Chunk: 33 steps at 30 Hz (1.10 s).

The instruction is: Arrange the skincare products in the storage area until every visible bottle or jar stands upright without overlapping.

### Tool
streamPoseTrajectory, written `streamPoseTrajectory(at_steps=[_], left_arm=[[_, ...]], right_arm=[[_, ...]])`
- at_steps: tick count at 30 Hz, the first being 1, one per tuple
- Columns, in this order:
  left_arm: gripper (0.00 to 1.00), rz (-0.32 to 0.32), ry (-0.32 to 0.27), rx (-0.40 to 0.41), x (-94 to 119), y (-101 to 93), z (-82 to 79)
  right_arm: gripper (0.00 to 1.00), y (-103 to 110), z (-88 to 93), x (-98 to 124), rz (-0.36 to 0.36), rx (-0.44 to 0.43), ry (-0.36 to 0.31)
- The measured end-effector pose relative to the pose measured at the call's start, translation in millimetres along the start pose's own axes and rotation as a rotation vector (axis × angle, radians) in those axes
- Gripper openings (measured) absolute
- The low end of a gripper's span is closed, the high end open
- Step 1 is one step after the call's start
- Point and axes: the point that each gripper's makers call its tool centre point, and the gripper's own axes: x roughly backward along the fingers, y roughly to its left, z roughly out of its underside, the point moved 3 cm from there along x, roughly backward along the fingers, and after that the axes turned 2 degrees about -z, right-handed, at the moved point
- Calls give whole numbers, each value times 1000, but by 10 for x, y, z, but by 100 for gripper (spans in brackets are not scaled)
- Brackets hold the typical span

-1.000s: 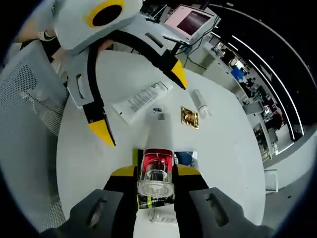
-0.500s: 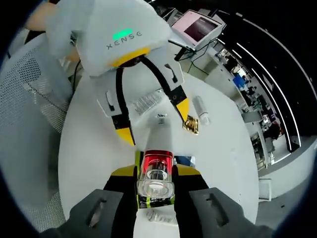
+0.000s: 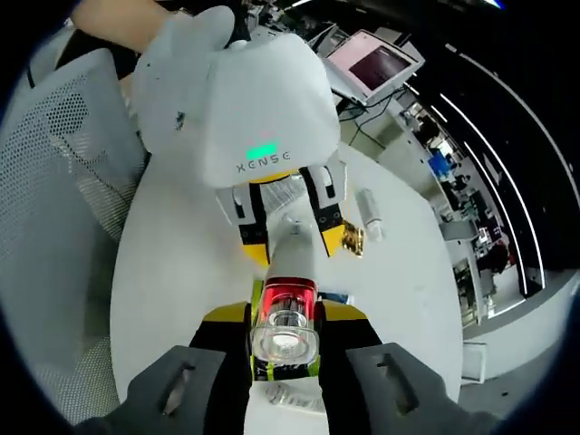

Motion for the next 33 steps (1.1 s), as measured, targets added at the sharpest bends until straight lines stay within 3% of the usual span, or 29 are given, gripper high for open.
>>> streamPoseTrajectory(at_steps=[10, 15, 19, 22, 24, 25, 28, 33], left_arm=[[30, 21, -54, -97, -7, -53, -39], [28, 30, -97, -53, -11, -54, -26], [28, 24, -126, -104, 0, -73, -60], [28, 3, -140, -86, 4, -65, -70], [27, -12, -150, 8, 11, -71, -66], [27, -13, -152, -31, 14, -62, -78], [27, -33, -134, -18, 28, -81, -119], [27, -60, -153, 18, 44, -101, -169]], right_arm=[[27, 19, -8, 21, 5, 45, 0], [27, 15, -5, 36, 3, 48, -7], [27, 13, -26, 58, -2, 52, -18], [27, 13, -51, 80, -1, 53, -30], [27, 22, -58, 94, 3, 77, -35], [27, 21, -61, 96, 4, 81, -37], [27, 25, -72, 104, 2, 108, -40], [27, 25, -100, 178, 8, 151, -50]])
